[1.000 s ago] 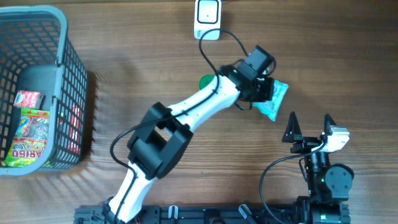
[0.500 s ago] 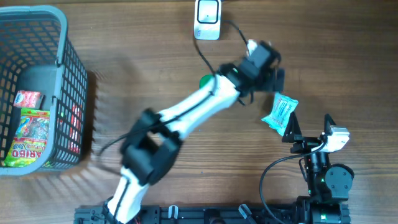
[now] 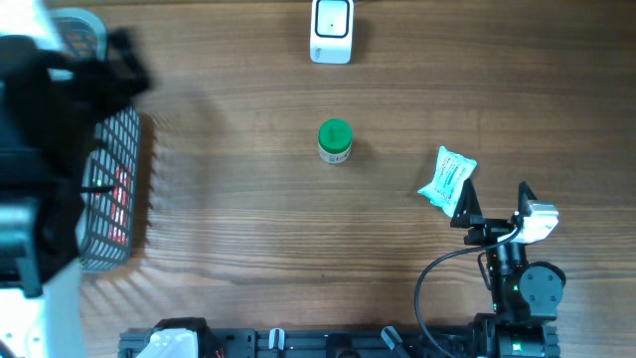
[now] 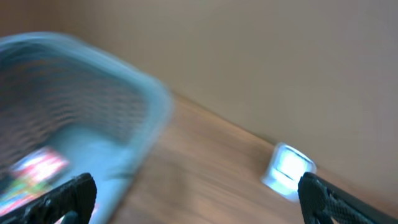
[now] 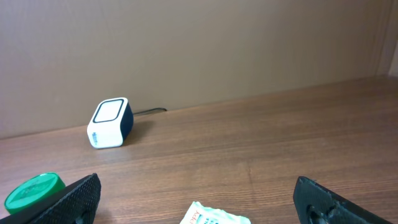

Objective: Scan the item barcode
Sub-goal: 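Return the left gripper to the basket and grasp the Haribo bag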

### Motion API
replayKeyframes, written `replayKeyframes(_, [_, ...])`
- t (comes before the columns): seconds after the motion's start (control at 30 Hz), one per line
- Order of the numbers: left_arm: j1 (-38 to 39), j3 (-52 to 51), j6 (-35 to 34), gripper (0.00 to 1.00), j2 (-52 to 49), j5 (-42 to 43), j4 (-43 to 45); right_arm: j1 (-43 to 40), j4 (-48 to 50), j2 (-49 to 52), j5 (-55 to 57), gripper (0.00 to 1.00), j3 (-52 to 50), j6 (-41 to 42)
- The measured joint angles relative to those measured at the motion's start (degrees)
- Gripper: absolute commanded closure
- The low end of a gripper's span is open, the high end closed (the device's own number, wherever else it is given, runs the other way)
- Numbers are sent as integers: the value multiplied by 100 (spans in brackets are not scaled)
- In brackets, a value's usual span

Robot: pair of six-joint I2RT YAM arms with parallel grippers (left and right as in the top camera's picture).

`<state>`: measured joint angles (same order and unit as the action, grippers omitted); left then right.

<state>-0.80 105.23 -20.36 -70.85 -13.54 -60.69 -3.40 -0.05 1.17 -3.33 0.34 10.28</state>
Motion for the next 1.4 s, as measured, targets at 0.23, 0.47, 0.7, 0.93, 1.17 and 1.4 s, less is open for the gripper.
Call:
replayKeyframes(0.23, [-2789, -374, -1950, 0, -1272, 328, -717, 0, 0, 0, -2, 0, 0, -2])
replayKeyframes(0.47, [-3185, -994, -1801, 4, -2551, 208, -892, 0, 0, 0, -2, 1, 0, -2])
replayKeyframes(0.7, [-3189, -2341, 260, 0, -2559, -166, -225, 0, 0, 0, -2, 0, 0, -2])
replayKeyframes(0.93, [-3536, -3101, 2946, 0, -2564, -315, 96, 0, 0, 0, -2, 0, 0, -2])
replayKeyframes(1.17, [-3980, -3178, 4218, 0, -2662, -378, 719, 0, 0, 0, -2, 0, 0, -2])
replayKeyframes(1.4, [-3987, -3180, 4824, 0, -3620, -380, 745, 0, 0, 0, -2, 0, 0, -2])
